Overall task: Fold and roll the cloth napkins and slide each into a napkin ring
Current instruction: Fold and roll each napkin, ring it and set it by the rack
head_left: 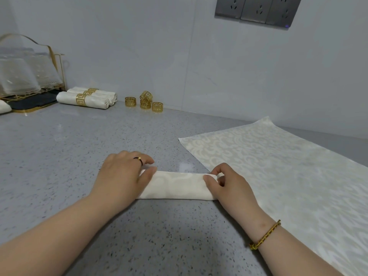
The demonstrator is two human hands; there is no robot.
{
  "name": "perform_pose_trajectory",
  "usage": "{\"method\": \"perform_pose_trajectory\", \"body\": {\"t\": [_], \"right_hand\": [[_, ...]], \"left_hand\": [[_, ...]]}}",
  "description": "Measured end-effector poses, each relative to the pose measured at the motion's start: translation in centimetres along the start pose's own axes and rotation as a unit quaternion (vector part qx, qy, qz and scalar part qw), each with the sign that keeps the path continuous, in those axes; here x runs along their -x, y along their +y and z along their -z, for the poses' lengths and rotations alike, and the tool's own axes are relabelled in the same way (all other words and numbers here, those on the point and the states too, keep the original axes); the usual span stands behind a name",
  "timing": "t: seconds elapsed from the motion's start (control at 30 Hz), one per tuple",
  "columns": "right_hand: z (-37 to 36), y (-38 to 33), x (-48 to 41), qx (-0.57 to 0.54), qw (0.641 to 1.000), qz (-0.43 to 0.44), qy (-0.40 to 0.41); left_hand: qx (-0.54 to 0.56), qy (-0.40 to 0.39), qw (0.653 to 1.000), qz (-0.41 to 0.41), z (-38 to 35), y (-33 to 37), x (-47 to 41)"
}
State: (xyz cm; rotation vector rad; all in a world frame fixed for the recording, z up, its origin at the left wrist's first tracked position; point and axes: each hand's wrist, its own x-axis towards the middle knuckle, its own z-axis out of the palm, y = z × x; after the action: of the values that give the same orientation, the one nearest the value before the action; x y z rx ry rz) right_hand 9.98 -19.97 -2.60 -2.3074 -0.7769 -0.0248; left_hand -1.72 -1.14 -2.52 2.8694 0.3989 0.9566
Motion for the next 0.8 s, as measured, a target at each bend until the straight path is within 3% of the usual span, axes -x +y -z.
{"method": "perform_pose_trajectory", "body": {"t": [0.1,0.2,0.27,0.33,0.4,0.47,0.8], "right_hand": [[-0.1,-0.2,0.1,0.042,0.999,0.002,0.004],[-0.1,-0.2,0.3,0.066,0.998,0.012,0.005],[0.3,-0.2,0.3,0.072,0.996,0.043,0.016],[1.0,-0.1,0.4,0.066,0.988,0.133,0.044],[1.5,0.1,0.6,0.107,0.963,0.245,0.044],[1.3,0.4,0.8,0.170,0.939,0.299,0.027],[1.1,-0.5,0.8,0.246,0.925,0.289,0.012]], "left_hand": [[-0.028,-0.020,0.988,-0.153,-0.1,0.7,0.4],[-0.047,-0.061,0.973,-0.218,-0.6,1.4,0.6],[-0.038,-0.072,0.971,-0.225,-0.9,1.3,0.5],[-0.022,-0.078,0.972,-0.222,-1.0,1.2,0.4],[-0.007,-0.081,0.972,-0.220,-1.2,1.0,0.4],[0.002,-0.091,0.972,-0.216,-1.2,1.1,0.5],[0.001,-0.102,0.968,-0.228,-1.1,1.4,0.2]]}}
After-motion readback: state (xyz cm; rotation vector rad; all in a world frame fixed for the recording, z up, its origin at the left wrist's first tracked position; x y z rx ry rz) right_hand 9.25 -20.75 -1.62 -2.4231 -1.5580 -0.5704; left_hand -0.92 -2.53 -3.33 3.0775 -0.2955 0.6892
